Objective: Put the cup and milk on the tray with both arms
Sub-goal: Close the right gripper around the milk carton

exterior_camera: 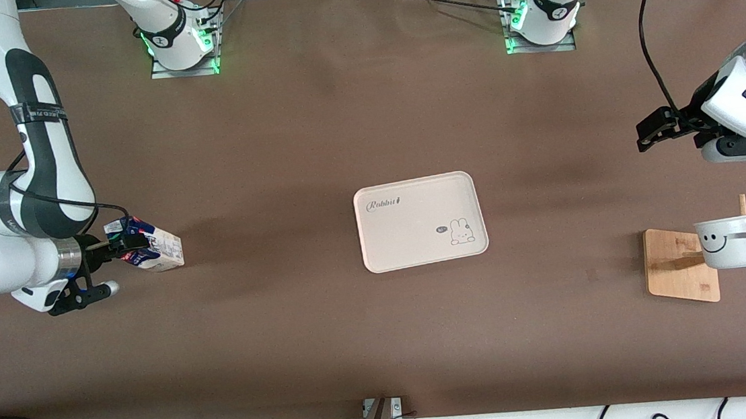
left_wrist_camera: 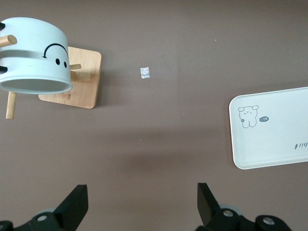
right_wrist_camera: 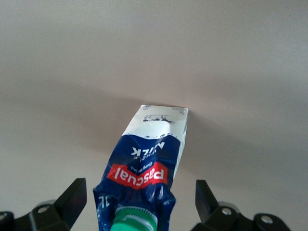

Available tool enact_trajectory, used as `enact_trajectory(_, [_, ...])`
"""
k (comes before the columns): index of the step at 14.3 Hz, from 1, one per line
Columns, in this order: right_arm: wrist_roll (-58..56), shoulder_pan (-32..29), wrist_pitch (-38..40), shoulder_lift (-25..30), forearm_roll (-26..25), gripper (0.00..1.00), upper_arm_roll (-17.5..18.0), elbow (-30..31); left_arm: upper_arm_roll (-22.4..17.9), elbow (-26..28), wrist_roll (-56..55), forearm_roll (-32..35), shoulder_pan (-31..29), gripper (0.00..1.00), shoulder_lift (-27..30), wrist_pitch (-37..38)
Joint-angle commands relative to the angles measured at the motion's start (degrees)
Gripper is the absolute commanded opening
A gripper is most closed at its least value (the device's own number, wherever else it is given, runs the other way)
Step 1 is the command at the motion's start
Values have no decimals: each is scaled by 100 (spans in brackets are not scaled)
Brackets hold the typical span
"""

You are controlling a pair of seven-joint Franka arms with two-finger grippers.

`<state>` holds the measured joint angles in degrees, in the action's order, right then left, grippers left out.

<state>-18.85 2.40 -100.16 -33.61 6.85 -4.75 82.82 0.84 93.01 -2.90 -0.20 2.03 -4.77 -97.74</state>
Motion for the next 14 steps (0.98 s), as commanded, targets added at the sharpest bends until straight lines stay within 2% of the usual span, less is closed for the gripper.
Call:
enact_trajectory(1, [-268,-3,75,293,-9,100,-78,313,4,-37,-17,-15,-9,100,20,-8])
enact_trajectory(5, [-260,-3,23,364,-9,100,-88,480,4,-37,-17,-15,-9,100,20,-8])
enact_trajectory(9, [267,85,31,372,0,100,-44,629,4,-29,-17,-7,-9,100,20,-8])
enact_trajectory(14, [276,138,-57,320,9,100,-44,621,-5,-29,-17,-7,-9,100,20,1])
